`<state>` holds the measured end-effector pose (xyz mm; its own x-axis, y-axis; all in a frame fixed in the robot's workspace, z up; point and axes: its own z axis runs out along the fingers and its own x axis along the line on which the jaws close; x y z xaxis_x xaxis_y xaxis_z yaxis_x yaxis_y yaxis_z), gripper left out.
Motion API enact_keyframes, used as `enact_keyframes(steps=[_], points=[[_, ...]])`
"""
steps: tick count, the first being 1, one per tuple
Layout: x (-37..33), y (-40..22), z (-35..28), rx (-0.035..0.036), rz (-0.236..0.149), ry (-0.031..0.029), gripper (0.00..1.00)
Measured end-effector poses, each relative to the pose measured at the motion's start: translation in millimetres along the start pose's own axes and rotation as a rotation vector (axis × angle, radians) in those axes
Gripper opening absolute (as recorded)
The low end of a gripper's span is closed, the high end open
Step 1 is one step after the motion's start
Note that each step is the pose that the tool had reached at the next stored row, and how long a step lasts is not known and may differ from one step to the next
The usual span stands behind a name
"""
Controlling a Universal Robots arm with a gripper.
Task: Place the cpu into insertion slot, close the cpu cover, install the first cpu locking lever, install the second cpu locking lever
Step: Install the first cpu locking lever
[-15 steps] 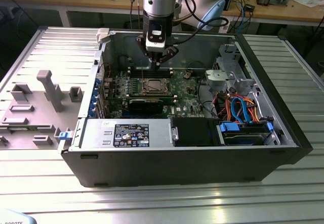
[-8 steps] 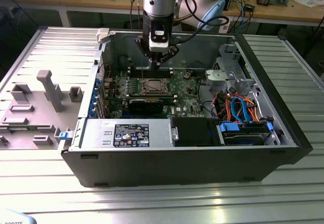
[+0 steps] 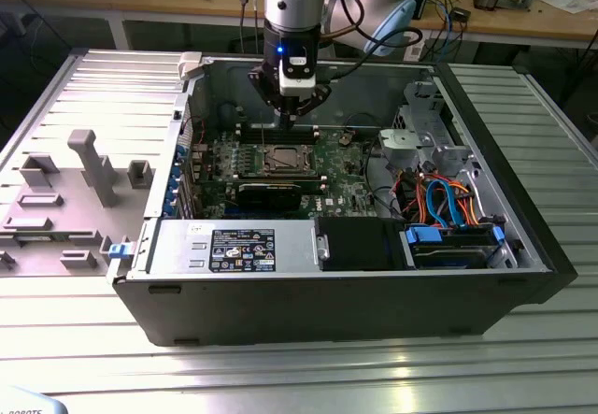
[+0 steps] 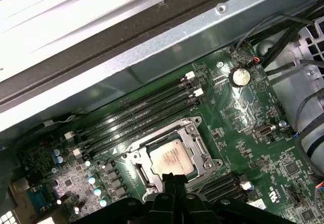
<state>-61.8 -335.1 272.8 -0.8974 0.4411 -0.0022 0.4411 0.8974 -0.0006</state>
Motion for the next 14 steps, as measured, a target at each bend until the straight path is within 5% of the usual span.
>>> enact_keyframes(steps=[8, 14], points=[[-0.1, 0.0, 0.0, -0.0002, -0.004, -0.0005, 0.11], [-0.1, 0.0, 0.1, -0.0004, -0.059, -0.0004, 0.11]])
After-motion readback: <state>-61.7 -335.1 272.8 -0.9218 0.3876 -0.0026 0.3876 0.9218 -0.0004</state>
